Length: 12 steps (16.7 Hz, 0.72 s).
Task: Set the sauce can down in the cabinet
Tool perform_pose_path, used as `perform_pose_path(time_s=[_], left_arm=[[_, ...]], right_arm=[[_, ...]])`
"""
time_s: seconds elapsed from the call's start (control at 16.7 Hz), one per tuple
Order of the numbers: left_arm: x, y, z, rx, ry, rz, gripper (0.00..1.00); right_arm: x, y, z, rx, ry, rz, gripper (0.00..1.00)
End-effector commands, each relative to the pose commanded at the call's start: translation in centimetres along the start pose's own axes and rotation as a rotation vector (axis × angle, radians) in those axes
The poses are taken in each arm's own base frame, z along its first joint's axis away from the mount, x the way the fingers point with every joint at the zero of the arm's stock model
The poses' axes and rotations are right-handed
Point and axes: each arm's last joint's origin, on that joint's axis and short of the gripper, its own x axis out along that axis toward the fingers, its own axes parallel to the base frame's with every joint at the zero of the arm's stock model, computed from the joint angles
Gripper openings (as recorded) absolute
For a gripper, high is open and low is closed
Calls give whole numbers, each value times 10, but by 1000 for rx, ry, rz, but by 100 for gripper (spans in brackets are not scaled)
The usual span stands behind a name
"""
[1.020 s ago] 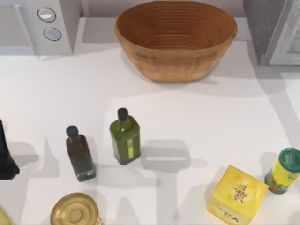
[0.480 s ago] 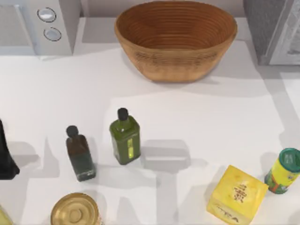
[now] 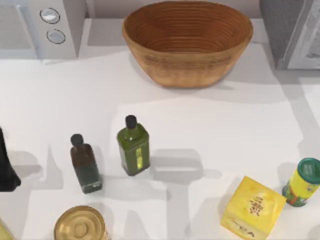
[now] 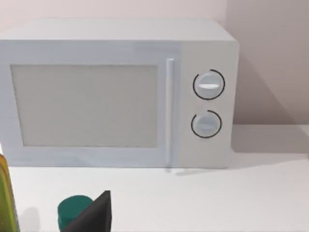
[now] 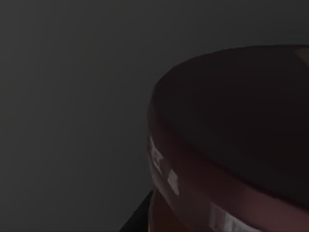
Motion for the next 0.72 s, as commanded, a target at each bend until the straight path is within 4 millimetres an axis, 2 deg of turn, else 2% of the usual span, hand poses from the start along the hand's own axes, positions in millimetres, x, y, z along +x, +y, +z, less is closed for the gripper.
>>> perform_pose_path(time_s=[0.42, 0.72], left_arm=[[0, 0, 0, 0, 0, 0, 100], [0, 0, 0, 0, 0, 0, 100]], right_arm=[[0, 0, 0, 0, 0, 0, 98], [0, 0, 0, 0, 0, 0, 100]])
